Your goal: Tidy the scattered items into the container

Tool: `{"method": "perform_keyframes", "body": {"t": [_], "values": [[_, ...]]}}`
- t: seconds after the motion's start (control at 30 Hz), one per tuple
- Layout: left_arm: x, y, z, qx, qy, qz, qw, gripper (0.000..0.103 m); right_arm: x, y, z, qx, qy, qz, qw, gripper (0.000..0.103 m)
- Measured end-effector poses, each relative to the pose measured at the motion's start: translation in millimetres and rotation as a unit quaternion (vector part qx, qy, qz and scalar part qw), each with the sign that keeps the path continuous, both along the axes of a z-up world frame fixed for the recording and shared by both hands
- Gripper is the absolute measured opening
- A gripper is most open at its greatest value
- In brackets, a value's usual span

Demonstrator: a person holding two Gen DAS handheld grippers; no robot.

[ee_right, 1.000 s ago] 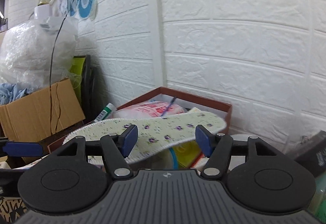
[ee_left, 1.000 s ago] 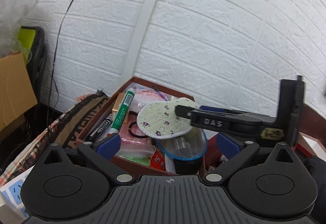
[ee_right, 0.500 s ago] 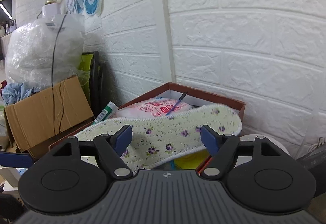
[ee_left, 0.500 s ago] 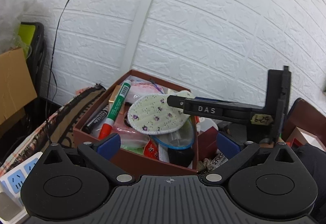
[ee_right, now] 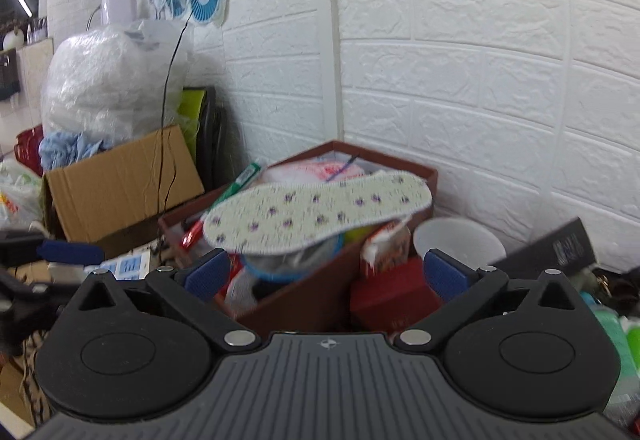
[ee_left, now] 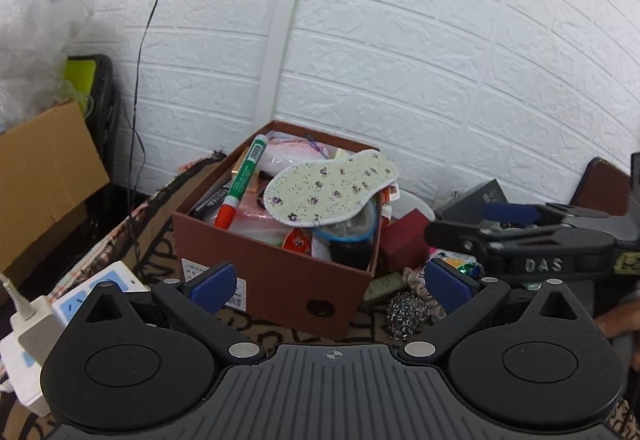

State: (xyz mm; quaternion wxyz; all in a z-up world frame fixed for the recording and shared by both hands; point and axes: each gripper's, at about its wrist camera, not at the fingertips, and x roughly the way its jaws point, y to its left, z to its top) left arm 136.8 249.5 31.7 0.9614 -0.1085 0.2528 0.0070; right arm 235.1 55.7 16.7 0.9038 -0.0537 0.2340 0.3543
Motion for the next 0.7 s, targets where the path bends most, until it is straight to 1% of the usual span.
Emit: {"method": "perform_keyframes", "body": {"t": [0.17,0.27,0.4,0.53,0.7], "values": [[-15.5,-15.4,5.4,0.006,-0.006,0.011,0.9999,0.103,-30.9,-20.7,2.8,-0.011,0.013,-0.009,1.000,0.102],[-22.4,-23.8,7.8,0.019,-0.002,0.022,0.9996,0.103,-48.4,-28.5,6.0,-0.033,0.023,-0.020,0.999,0.102],[-29.1,-31.6,9.8,0.031,0.010,0.029,0.9990,0.103,-74.0,-36.1,8.6,-0.057,0.014,-0.025,0.998,0.103],[-30.2,-34.4,11.2,0.038,0.025,0.044,0.9980,0.103,-95.5,-39.9,10.1,-0.072,0.008,-0.002,0.997,0.103],[-30.7,-37.4,13.6,0.049,0.033,0.051,0.9970,0.103,-117.7,-38.7,12.3,-0.090,-0.018,0.012,0.996,0.103]]}}
